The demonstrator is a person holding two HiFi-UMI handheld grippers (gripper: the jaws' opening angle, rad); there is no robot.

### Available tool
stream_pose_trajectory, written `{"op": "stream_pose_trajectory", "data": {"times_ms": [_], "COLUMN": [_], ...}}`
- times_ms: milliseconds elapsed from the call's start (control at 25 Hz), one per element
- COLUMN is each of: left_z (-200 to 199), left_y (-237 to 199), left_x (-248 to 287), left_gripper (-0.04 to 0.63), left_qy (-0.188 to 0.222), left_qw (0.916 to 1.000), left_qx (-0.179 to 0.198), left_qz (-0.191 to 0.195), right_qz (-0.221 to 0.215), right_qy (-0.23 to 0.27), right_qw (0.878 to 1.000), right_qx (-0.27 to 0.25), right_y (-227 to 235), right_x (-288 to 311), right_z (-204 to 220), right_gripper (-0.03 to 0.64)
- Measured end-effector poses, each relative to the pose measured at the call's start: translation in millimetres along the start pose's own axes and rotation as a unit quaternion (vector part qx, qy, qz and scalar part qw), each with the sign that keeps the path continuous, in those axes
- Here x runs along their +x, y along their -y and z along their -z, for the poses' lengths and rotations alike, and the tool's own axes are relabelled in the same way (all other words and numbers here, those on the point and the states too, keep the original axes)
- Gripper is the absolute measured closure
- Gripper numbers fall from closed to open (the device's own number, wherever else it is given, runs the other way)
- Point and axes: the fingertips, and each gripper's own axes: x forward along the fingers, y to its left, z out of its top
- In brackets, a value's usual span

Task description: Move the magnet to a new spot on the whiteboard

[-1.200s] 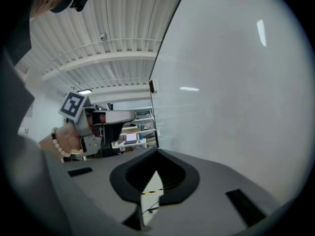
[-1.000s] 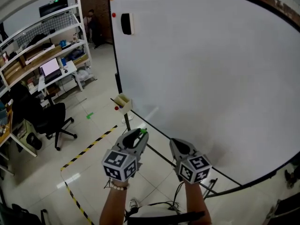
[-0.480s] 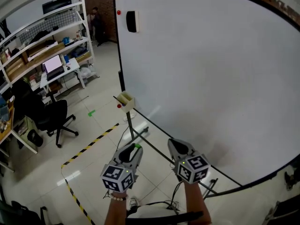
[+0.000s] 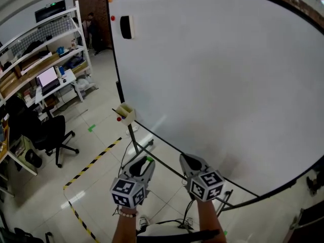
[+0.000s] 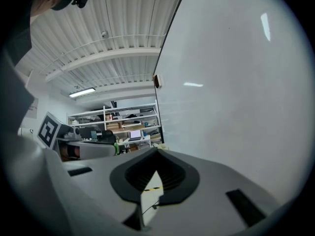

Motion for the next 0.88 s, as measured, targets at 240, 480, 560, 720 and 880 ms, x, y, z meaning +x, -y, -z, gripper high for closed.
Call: {"op": "stream_pose_trajectory", "data": {"times_ms": [240,480,560,720,880], "left_z": [-2,2,2,-5,-12], "left_y": [3,0,-2,-3,-5], "left_x": [8,13,13,12,20], "left_gripper": [0.471,0.472,0.472,0.472,0.472], "left_qy": [-0.001,-0.001,0.002,0.008,0.011], "left_qw": [0.9999,0.9999,0.9999,0.9999,0.9999], "left_qx": [0.000,-0.008,-0.012,-0.013,0.001], "left_qz": [0.011,0.010,0.006,0.001,0.002], "right_qz": [0.009,0.010,0.011,0.005,0.004], "right_qy": [0.005,0.007,0.007,0.002,-0.008], "right_qw": [1.000,1.000,1.000,1.000,1.000], "right_qx": [0.001,-0.001,-0.001,-0.005,-0.014], "right_y": [8,13,14,13,17], "right_x": [-5,-4,-3,-2,-3], "right_z": [-3,-5,-5,-2,5], "right_gripper": [0.607,0.607,0.607,0.607,0.607]}}
